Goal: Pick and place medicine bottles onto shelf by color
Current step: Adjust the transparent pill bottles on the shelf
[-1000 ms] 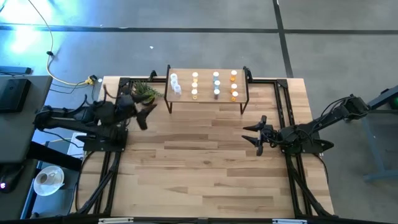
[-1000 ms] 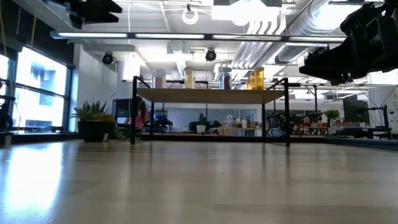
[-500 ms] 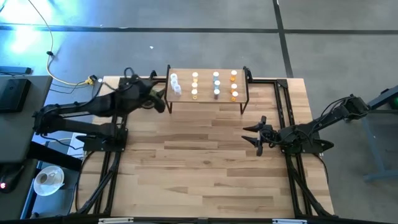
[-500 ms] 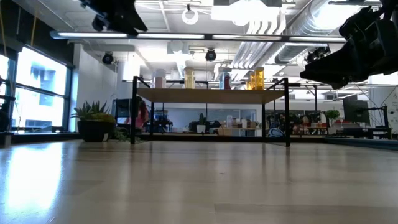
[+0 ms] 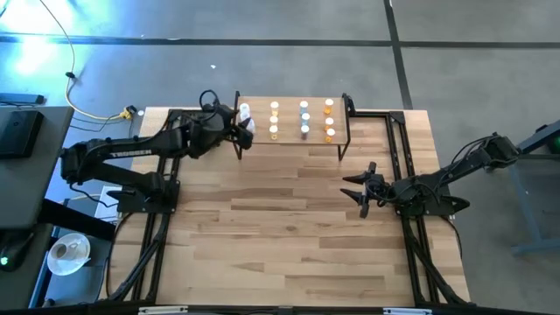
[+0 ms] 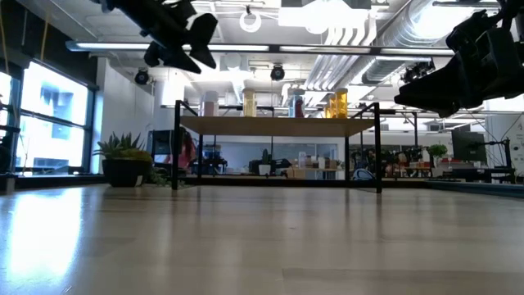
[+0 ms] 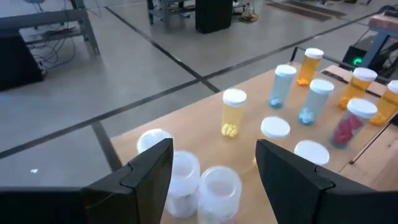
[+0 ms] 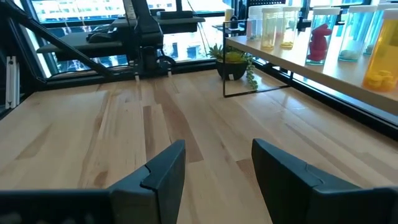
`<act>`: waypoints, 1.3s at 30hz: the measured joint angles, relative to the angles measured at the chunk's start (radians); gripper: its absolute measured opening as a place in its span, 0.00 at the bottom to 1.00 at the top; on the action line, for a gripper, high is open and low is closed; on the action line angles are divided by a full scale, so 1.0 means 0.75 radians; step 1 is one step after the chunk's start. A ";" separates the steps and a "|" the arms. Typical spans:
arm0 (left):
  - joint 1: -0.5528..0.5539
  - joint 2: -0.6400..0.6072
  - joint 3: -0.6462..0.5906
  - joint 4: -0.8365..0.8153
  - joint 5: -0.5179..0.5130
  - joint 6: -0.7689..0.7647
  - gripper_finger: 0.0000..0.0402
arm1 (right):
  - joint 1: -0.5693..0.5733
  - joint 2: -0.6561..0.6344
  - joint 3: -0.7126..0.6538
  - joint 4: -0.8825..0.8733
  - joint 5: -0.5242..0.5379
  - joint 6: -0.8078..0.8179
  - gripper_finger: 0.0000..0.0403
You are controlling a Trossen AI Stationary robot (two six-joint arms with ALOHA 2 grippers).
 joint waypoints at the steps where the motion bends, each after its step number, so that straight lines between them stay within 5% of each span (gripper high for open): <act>1: 0.002 0.019 0.024 -0.015 0.001 0.000 0.55 | 0.000 0.000 0.000 0.000 0.000 0.000 0.44; 14: 0.013 0.318 0.454 -0.567 -0.022 -0.047 0.47 | 0.000 0.000 0.000 0.000 0.000 0.005 0.44; 29: 0.007 0.392 0.481 -0.585 0.115 -0.094 0.46 | 0.000 0.000 -0.001 0.000 -0.001 0.005 0.44; 39: 0.008 0.392 0.481 -0.601 0.058 -0.095 0.46 | 0.000 0.000 -0.001 0.000 -0.001 0.015 0.44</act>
